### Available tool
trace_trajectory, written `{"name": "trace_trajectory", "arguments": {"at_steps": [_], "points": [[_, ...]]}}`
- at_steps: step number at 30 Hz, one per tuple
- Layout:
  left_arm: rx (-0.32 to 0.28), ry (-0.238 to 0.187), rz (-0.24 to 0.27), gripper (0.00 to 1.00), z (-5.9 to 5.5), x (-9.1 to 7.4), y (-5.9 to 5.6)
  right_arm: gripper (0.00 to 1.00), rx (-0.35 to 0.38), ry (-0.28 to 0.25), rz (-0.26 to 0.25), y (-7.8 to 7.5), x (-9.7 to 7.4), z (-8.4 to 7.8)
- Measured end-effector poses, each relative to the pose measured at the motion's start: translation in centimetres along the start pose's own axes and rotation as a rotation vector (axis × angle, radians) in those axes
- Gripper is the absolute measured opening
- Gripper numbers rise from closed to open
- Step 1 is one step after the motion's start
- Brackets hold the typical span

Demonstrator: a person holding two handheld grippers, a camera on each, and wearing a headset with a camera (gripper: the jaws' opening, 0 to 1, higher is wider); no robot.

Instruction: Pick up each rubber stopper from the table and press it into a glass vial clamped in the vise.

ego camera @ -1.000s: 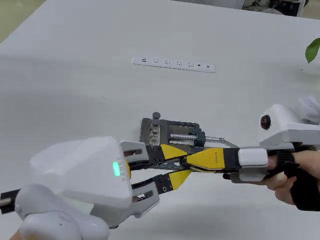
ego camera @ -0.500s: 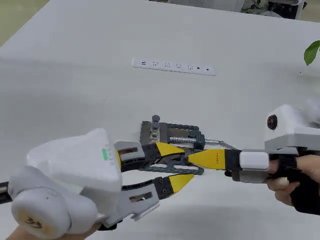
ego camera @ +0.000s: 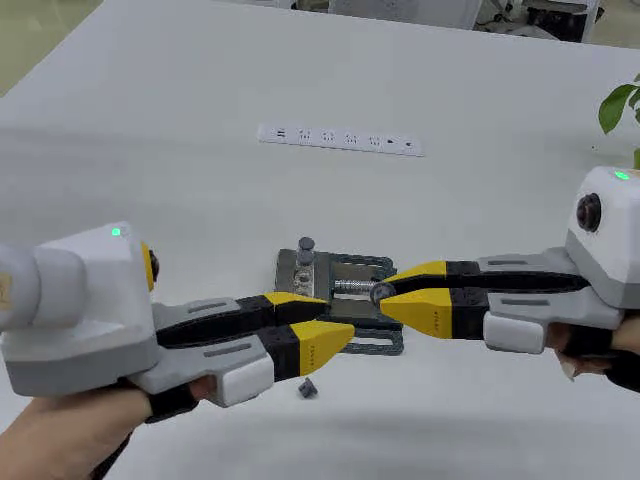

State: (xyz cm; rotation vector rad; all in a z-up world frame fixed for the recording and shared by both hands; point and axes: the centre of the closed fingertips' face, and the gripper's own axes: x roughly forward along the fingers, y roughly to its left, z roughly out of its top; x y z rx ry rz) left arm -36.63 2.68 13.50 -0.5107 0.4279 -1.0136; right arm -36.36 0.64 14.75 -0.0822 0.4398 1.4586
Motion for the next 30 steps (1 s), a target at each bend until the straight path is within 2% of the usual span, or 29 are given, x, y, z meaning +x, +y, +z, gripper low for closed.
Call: {"name": "trace_trajectory", "arguments": {"at_steps": [1,2,3,4,6,7,10,11,12,13,14,15,16,17,18,19,21,22,23,27,28,30], "points": [[-0.058,-0.011,-0.021,0.19,0.1,0.0,-0.2,0.04,-0.064,0.032,-0.003,0.1,0.1,-0.3],[-0.084,-0.018,-0.034,0.2,0.1,0.0,-0.2,0.04,-0.099,0.048,-0.008,0.4,0.3,-0.3],[-0.141,-0.017,-0.062,0.2,0.1,0.0,-0.6,0.04,-0.149,0.062,-0.009,0.6,0.4,-0.2],[-0.136,-0.022,-0.053,0.2,0.1,0.0,-0.3,0.04,-0.183,0.08,-0.01,0.9,0.6,-0.3],[-0.169,-0.01,-0.078,0.19,-0.1,-0.1,-0.7,0.04,-0.26,0.105,-0.016,1.2,0.8,-0.2],[-0.171,-0.017,-0.079,0.18,-0.1,-0.1,-0.6,0.04,-0.299,0.122,-0.021,1.2,0.8,-0.3],[-0.251,-0.025,-0.11,0.17,0.0,-0.2,-1.2,0.04,-0.44,0.195,-0.04,1.3,0.8,-0.6],[-0.254,-0.026,-0.114,0.16,0.0,-0.2,-1.1,0.04,-0.497,0.221,-0.048,1.3,0.8,-0.7],[-0.272,-0.028,-0.122,0.17,0.0,-0.2,-1.2,0.04,-0.517,0.221,-0.06,1.4,0.9,-0.5],[-0.296,-0.025,-0.124,0.17,-0.1,-0.2,-1.2,0.04,-0.514,0.22,-0.048,1.7,1.0,-0.5],[-0.288,-0.023,-0.122,0.17,-0.1,-0.1,-1.2,0.04,-0.587,0.222,-0.063,1.7,1.0,-0.1],[-0.294,-0.014,-0.124,0.17,-0.3,-0.1,-1.2,0.05,-0.595,0.24,-0.067,1.7,1.0,-0.3],[-0.294,-0.01,-0.124,0.17,-0.4,0.0,-1.3,0.05,-0.601,0.232,-0.068,2.0,1.1,-0.1],[-0.311,-0.009,-0.135,0.16,-0.5,0.1,-1.4,0.05,-0.632,0.225,-0.078,2.0,1.1,0.2],[-0.342,-0.017,-0.146,0.16,-0.4,0.2,-1.7,0.05,-0.632,0.244,-0.064,2.3,1.1,-0.1],[-0.35,-0.03,-0.153,0.16,-0.2,0.2,-1.7,0.05,-0.696,0.261,-0.085,2.0,1.1,0.0],[-0.391,-0.049,-0.171,0.15,0.0,0.3,-1.8,0.05,-0.757,0.297,-0.082,2.3,1.1,-0.3],[-0.4,-0.049,-0.171,0.15,-0.1,0.4,-1.8,0.05,-0.774,0.286,-0.098,2.4,1.2,0.0],[-0.404,-0.057,-0.173,0.15,0.0,0.4,-1.8,0.05,-0.757,0.281,-0.086,2.8,1.3,0.0],[-0.439,-0.074,-0.194,0.12,0.3,0.4,-2.1,0.05,-0.823,0.286,-0.123,2.4,1.4,0.3],[-0.442,-0.073,-0.197,0.11,0.3,0.4,-2.1,0.05,-0.811,0.294,-0.11,2.6,1.5,0.2],[-0.445,-0.079,-0.201,0.1,0.4,0.4,-2.1,0.05,-0.834,0.293,-0.123,2.5,1.5,0.3]]}}
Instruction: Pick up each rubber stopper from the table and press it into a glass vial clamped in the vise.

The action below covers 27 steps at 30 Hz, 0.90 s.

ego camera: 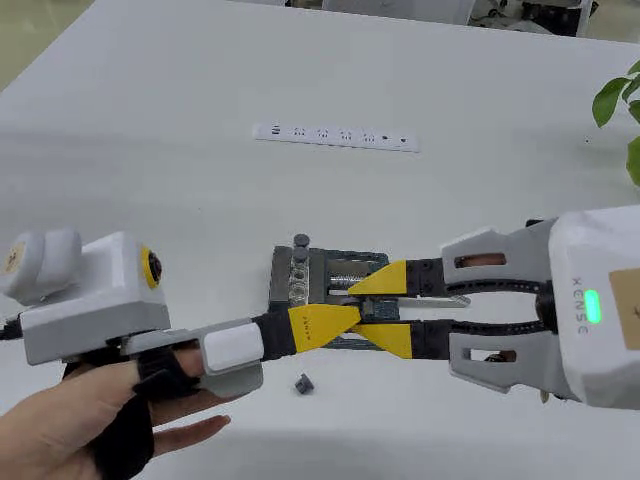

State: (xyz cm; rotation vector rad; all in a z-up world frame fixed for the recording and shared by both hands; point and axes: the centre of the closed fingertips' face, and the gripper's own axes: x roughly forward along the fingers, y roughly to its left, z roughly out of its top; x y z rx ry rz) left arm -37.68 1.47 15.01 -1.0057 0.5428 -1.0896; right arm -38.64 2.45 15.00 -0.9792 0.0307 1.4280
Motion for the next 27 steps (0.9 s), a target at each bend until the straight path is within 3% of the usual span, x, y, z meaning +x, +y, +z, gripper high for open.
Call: {"name": "trace_trajectory", "arguments": {"at_steps": [3,8,18,22,24,27], "points": [[-0.014,0.002,-0.013,0.09,-0.02,0.03,-0.2,0.05,-0.015,0.012,0.018,0.29,0.17,-0.15],[-0.018,-0.01,-0.015,0.06,0.17,0.02,-0.23,0.05,-0.026,0.005,0.0,-0.04,0.08,0.12],[-0.019,0.021,-0.008,0.05,-0.4,0.04,-0.2,0.05,-0.036,0.018,0.018,0.43,0.17,-0.02],[0.018,0.03,0.005,0.04,-0.69,0.2,-0.04,0.07,0.012,0.013,0.027,0.5,0.17,-0.13],[0.036,0.037,0.015,0.04,-0.76,0.24,0.08,0.07,0.08,-0.006,0.051,0.65,0.04,0.08],[0.076,0.049,0.027,0.04,-0.71,0.26,0.1,0.08,0.094,0.003,0.056,0.41,-0.14,-0.28]]}}
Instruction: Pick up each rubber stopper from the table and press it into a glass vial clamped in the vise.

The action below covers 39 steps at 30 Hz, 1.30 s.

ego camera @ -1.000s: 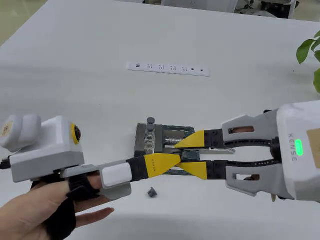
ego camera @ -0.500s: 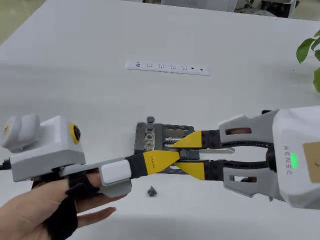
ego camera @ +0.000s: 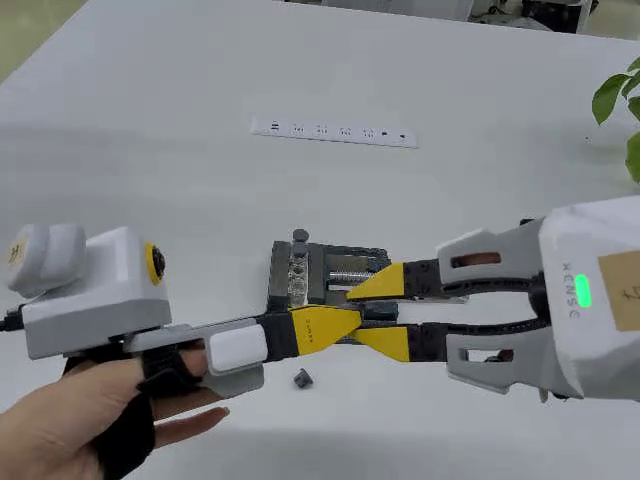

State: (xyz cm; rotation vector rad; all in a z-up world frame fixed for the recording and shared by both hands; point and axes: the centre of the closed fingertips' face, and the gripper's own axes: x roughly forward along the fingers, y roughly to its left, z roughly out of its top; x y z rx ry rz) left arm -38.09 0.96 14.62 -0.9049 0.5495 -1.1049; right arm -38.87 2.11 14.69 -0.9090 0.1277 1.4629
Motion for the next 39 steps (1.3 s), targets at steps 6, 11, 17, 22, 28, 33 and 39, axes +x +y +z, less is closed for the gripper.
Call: {"name": "trace_trajectory", "arguments": {"at_steps": [6,11,17,22,28,33,39], "points": [[0.224,0.073,0.08,0.04,-0.2,-0.1,0.8,0.14,0.15,-0.016,0.055,-0.2,-0.7,-0.3],[0.407,0.158,0.132,0.04,-0.9,0.0,1.2,0.16,0.233,-0.012,0.105,-0.3,-1.1,-0.6],[0.619,0.262,0.162,0.04,-2.0,0.3,1.5,0.13,0.313,0.03,0.214,0.6,-1.3,-1.3],[0.761,0.301,0.165,0.04,-2.5,0.7,1.6,0.14,0.282,0.099,0.29,1.7,-1.0,-2.1],[0.85,0.343,0.167,0.04,-3.3,1.2,1.7,0.15,0.239,0.154,0.317,2.2,-0.4,-2.8],[0.876,0.366,0.161,0.04,-3.7,1.4,1.7,0.14,0.165,0.198,0.354,3.1,-0.1,-3.3],[0.885,0.377,0.154,0.04,-4.0,1.4,1.7,0.14,0.138,0.206,0.374,3.7,0.2,-3.3]]}}
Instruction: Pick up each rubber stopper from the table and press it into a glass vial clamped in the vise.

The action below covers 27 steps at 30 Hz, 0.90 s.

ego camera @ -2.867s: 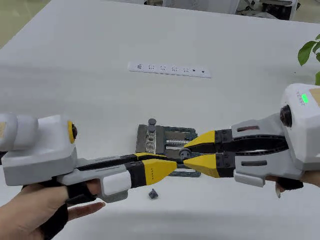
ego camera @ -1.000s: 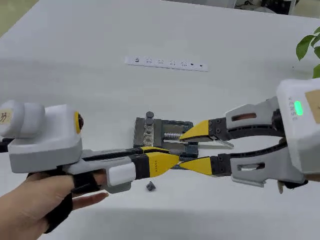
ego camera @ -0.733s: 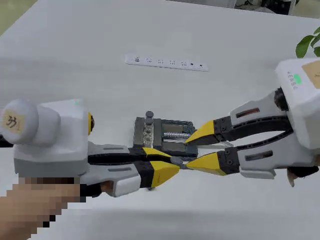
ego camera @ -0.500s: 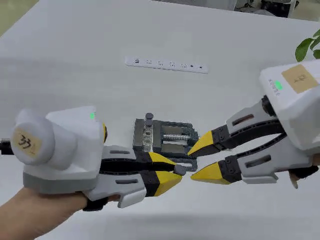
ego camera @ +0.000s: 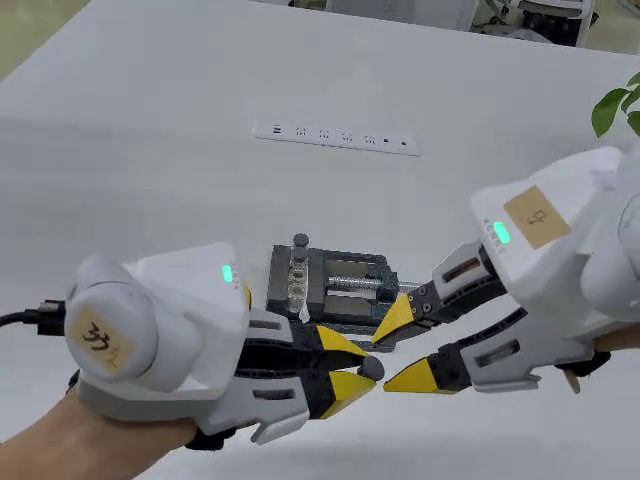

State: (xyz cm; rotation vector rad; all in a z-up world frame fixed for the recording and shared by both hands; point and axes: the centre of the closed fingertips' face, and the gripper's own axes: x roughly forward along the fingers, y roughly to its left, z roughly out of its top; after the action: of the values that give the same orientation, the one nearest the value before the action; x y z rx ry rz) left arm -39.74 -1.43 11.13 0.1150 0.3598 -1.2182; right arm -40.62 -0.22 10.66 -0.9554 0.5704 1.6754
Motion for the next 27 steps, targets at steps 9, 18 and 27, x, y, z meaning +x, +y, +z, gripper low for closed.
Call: {"name": "trace_trajectory", "arguments": {"at_steps": [9,18,27], "points": [[-0.011,-0.005,-0.002,0.04,-0.01,0.04,-0.22,0.11,-0.012,0.007,0.013,0.28,0.17,-0.14],[-0.013,-0.001,-0.004,0.04,-0.12,0.04,-0.14,0.09,-0.031,0.012,0.02,0.31,0.19,-0.05],[0.007,0.022,-0.014,0.04,-0.13,0.29,-0.3,0.07,-0.09,0.059,0.028,0.42,0.23,-0.18]]}}
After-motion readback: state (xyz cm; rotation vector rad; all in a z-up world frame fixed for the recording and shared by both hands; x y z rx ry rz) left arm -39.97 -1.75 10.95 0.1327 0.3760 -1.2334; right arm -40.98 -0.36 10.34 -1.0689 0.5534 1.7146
